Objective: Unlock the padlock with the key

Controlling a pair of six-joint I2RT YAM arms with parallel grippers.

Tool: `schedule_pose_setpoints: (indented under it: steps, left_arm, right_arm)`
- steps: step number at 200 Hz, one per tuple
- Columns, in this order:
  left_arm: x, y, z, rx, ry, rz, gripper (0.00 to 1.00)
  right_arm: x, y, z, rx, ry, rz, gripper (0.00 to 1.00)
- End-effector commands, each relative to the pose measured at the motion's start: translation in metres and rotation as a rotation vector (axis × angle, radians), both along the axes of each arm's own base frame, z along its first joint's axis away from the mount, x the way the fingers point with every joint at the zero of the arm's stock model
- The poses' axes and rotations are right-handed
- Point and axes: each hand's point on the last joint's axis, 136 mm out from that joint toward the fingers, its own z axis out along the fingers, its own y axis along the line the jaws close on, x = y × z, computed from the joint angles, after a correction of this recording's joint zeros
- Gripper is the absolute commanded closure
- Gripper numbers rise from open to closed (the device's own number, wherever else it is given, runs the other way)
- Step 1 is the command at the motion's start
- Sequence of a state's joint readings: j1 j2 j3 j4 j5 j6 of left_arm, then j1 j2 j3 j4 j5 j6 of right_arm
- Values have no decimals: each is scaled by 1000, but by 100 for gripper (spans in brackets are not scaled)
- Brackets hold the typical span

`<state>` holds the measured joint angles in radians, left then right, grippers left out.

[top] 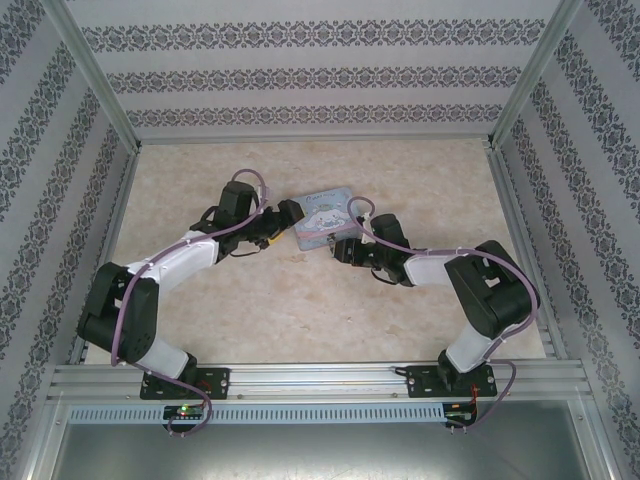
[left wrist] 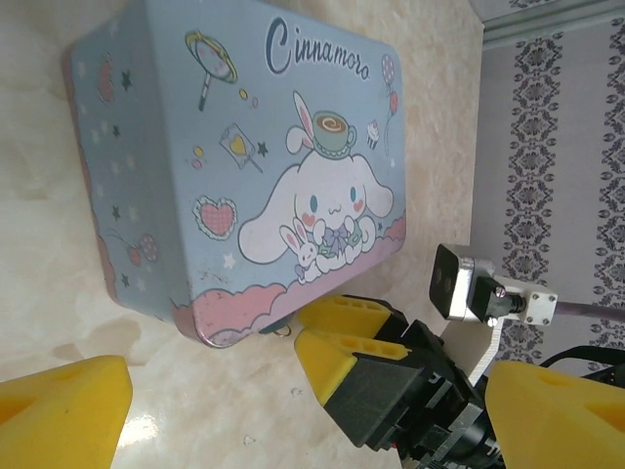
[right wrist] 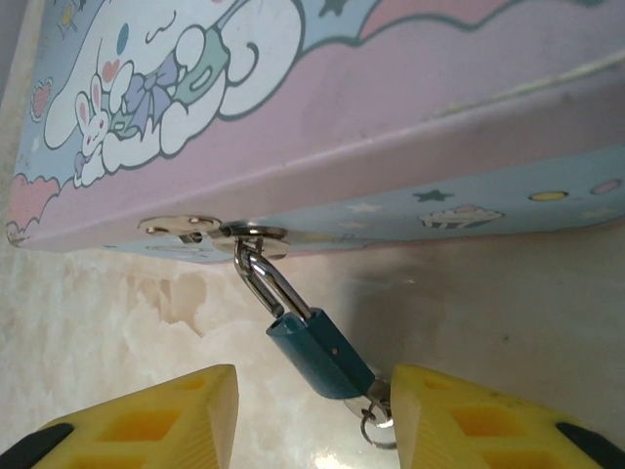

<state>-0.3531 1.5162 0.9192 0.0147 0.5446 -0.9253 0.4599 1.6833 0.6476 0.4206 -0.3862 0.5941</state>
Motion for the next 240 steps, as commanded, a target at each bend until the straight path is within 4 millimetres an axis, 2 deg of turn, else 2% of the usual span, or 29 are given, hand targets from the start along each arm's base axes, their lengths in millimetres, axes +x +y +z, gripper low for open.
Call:
schedule_pose_setpoints:
  steps: [1,41,95,117,189,240]
  left_arm:
    - [3,6,11,11,-26,0,7]
    - [5,4,6,-8,-12,-2,7]
    - [7,4,3,-15,0,3,7]
    - [8,3,3,-20,0,1,7]
    - [10,5,4,-17,-3,6,7]
    - [10,13,3,116,-33,-25,7]
  right_arm:
    - [12,6,8,15,-43,32,54]
    - [16,11,1,20,-24,46,54]
    - [11,12,-8,30,-4,48,56]
    - [11,11,-11,28,3,43,62]
    - [4,5,-19,12,28,25,93]
    - [2,1,-14,30,44,-14,100]
